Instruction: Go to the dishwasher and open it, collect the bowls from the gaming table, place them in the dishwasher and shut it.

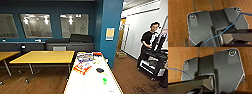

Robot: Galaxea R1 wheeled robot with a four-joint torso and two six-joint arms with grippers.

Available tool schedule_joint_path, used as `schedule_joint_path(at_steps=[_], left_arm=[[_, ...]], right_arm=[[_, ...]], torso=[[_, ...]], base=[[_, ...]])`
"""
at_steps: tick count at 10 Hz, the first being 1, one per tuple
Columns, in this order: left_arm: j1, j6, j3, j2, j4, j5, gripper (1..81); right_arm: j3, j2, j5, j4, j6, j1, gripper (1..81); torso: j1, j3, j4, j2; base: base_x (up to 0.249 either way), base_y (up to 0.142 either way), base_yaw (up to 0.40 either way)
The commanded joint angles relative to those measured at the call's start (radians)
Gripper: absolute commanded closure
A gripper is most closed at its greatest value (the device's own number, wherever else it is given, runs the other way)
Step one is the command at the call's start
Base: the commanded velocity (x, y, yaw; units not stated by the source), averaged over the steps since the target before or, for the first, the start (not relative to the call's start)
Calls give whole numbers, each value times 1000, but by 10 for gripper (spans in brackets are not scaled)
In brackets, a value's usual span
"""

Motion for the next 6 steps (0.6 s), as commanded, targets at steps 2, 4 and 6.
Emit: schedule_joint_path(at_steps=[2,4,6], left_arm=[[-54,-1,0,0,-6,45,10],[-54,-1,0,-2,-6,44,10],[-53,-1,0,-2,-8,43,10]], right_arm=[[6,5,-47,-2,3,58,10],[6,5,-44,0,4,55,10],[6,2,-38,3,4,50,10]], torso=[[-1,0,0,0],[-1,0,0,-1],[-1,0,0,-1]], base=[[116,0,0],[134,0,0],[134,0,0]])
